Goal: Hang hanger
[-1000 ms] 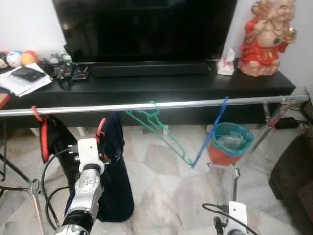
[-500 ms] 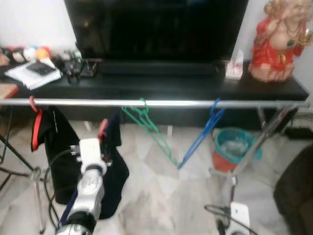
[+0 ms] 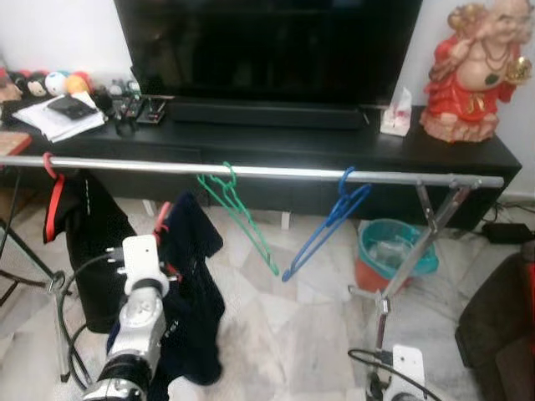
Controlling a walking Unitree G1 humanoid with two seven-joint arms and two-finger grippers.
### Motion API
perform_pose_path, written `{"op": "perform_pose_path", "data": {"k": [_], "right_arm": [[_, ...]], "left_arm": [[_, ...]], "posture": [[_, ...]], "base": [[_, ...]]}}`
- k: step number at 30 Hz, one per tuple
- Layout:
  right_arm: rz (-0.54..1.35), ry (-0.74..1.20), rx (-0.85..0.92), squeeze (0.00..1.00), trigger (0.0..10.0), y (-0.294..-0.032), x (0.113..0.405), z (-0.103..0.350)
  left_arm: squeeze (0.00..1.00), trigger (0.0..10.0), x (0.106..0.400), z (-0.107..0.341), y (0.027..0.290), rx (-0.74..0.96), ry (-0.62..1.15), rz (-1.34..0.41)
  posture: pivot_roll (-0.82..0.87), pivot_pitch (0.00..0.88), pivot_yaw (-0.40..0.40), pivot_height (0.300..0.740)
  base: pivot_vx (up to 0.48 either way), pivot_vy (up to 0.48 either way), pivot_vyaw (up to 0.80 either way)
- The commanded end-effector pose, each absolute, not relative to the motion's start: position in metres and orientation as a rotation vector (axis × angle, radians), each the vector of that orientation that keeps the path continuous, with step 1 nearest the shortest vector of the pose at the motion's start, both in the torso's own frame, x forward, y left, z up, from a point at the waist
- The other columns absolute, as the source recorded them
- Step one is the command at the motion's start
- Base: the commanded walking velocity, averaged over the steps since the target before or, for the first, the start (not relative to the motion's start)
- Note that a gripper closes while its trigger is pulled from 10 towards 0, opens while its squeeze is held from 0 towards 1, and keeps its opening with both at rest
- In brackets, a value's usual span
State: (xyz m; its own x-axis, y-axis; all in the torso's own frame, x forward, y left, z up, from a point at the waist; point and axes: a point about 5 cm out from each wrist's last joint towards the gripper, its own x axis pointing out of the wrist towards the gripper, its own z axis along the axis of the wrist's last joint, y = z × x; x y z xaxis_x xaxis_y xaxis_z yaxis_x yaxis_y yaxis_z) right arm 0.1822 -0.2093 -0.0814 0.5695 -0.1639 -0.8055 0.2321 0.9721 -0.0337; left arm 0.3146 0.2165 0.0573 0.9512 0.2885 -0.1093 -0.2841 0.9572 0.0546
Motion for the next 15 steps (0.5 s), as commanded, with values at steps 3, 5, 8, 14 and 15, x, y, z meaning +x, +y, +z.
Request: {"op": "perform_pose_path", "data": {"k": [3, 5, 8, 14, 15], "right_arm": [[-0.239, 0.934, 0.097, 0.00, 10.0, -0.2077, 0.1828, -0.0814], [-0.239, 0.934, 0.098, 0.00, 10.0, -0.2077, 0.1828, -0.0815], [-0.240, 0.933, 0.099, 0.00, 10.0, -0.2080, 0.1828, -0.0814], [-0.237, 0.935, 0.097, 0.00, 10.0, -0.2079, 0.1828, -0.0814], [-0.237, 0.935, 0.098, 0.00, 10.0, -0.2079, 0.1827, -0.0814]], "left_arm": [[0.00, 10.0, 0.3204, 0.0695, 0.2236, 0.024, 0.069, 0.311], [0.00, 10.0, 0.3200, 0.0695, 0.2246, 0.029, 0.069, 0.316], [0.00, 10.0, 0.3189, 0.0705, 0.2271, 0.035, 0.058, 0.329], [0.00, 10.0, 0.3185, 0.0731, 0.2315, 0.034, 0.043, 0.352], [0.00, 10.0, 0.3186, 0.0732, 0.2316, 0.034, 0.043, 0.352]], "posture": [[0.02, 0.000, 0.002, 0.740], [0.03, 0.000, 0.003, 0.740], [0.03, 0.000, 0.003, 0.740], [0.03, 0.000, 0.002, 0.740], [0.03, 0.000, 0.002, 0.740]], "base": [[0.000, 0.000, 0.00], [0.000, 0.000, 0.00], [0.000, 0.000, 0.00], [0.168, 0.000, 0.00], [0.281, 0.000, 0.00]]}}
